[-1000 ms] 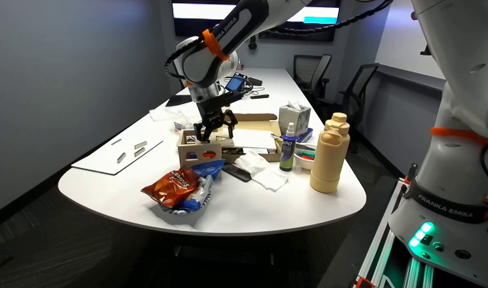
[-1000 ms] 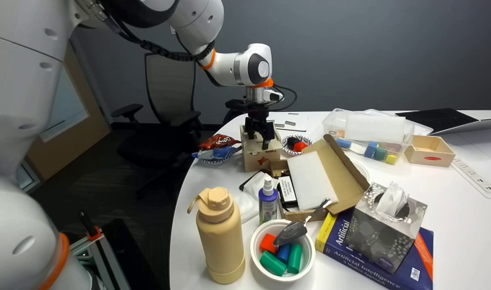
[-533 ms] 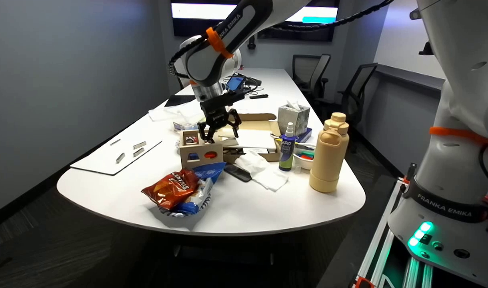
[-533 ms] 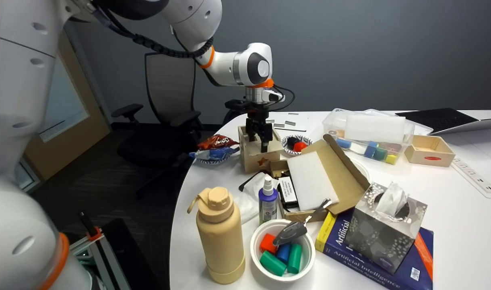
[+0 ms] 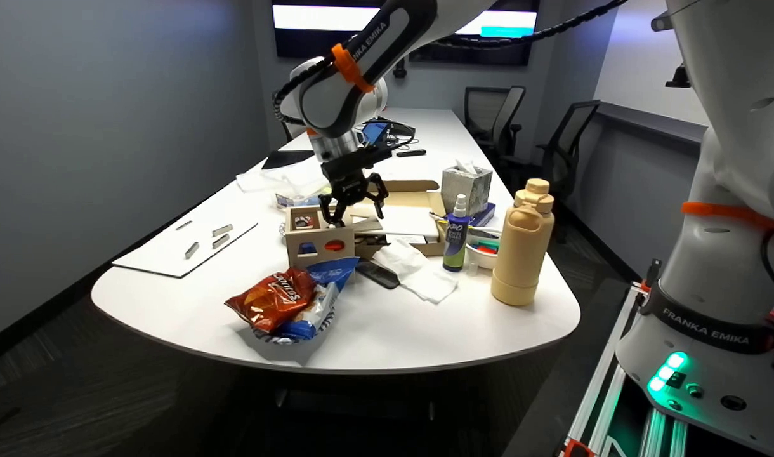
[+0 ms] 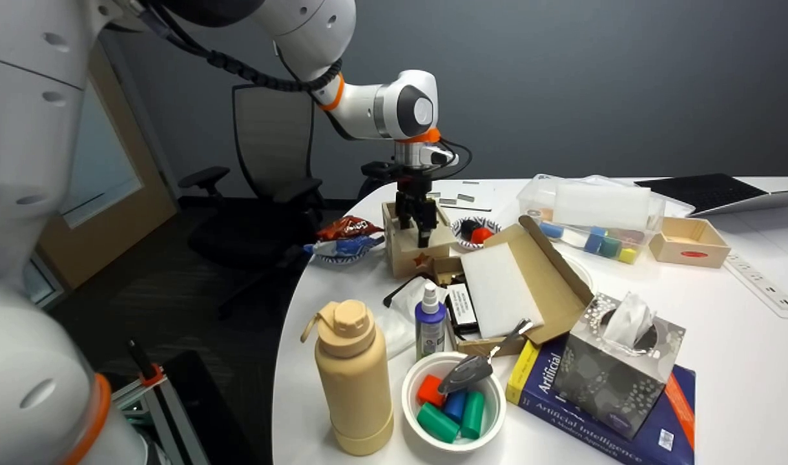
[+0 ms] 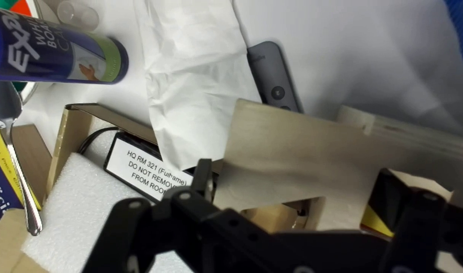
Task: Open the box
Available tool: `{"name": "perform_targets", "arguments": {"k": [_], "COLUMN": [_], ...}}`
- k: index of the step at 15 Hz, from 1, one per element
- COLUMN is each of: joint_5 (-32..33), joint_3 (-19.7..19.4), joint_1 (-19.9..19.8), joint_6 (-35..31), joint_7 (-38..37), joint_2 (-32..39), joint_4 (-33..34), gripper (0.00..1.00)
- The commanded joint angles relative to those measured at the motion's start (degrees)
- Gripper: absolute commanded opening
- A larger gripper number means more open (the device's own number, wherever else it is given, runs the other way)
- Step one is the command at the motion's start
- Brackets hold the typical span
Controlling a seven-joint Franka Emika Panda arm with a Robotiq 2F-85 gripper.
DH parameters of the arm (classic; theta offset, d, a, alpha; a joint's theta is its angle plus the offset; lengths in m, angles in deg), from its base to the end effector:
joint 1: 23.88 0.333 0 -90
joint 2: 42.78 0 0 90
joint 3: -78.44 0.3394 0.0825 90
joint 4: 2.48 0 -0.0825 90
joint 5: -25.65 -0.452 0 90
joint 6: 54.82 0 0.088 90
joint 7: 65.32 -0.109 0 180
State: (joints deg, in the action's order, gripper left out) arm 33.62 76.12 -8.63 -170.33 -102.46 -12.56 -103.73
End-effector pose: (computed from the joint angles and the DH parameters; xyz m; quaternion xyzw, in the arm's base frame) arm 0.6746 0.1478 0.2191 0.9736 -0.1683 -0.0966 0.1206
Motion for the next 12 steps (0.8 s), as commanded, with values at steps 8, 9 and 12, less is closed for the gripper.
{"name": "perform_targets", "arguments": {"k": [8,9,12], "joint_5": [1.7,1.9,2.8], "joint_3": [0.6,0.6,0.6], "joint_1": [-0.7,-0.8,-0.9], "joint_6": [-1.6,-1.8,-1.4], "joint_7": [-0.5,-0.4,-0.4], "joint_2": [-7.8,-8.5,-10.2], "joint_4": [-4.7,-5.0,-5.2], "gripper": [1.00,1.00,1.00]}}
